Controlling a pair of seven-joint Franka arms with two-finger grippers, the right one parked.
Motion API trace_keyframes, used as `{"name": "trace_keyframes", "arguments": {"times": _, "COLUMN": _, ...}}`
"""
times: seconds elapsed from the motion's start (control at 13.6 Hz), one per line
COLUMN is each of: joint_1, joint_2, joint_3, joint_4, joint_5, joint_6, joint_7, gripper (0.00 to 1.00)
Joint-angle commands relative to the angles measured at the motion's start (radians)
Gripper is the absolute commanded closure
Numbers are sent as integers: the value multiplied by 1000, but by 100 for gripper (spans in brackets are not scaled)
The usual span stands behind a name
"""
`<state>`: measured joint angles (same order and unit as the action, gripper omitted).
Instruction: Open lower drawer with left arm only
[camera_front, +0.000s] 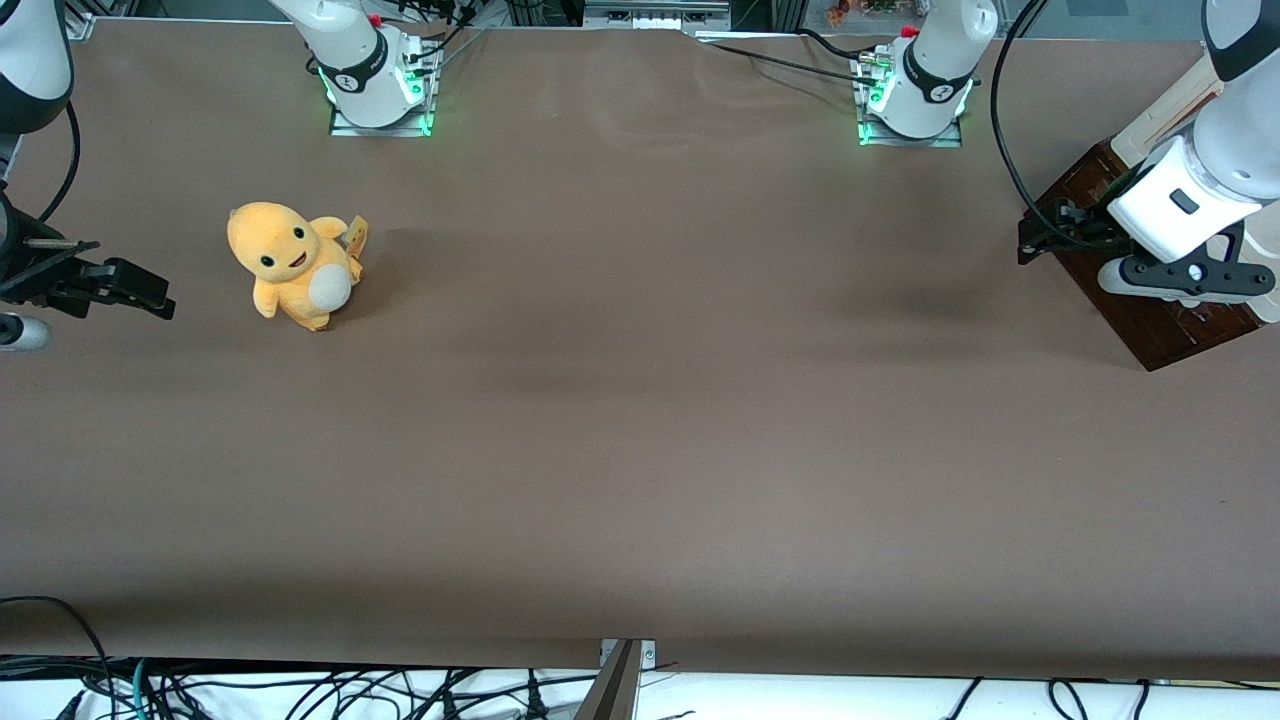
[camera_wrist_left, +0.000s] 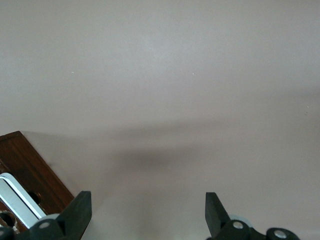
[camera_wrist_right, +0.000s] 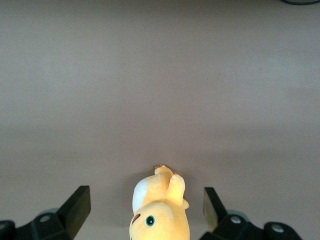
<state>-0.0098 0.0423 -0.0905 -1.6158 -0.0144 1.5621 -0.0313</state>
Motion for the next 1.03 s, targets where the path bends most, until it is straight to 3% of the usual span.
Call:
{"name": "trace_keyframes", "arguments": {"times": 0.0, "joint_1": -7, "joint_2": 30, "joint_3": 2, "joint_4": 28, "joint_5": -13, "joint_6": -8, "joint_7": 4, "gripper": 0}}
{"name": "trace_keyframes", "arguments": {"times": 0.96, "joint_1": -1, "joint_2": 63, "joint_3": 5, "joint_4": 30, "joint_5": -6, "joint_6": -7, "joint_7": 1, "gripper": 0}}
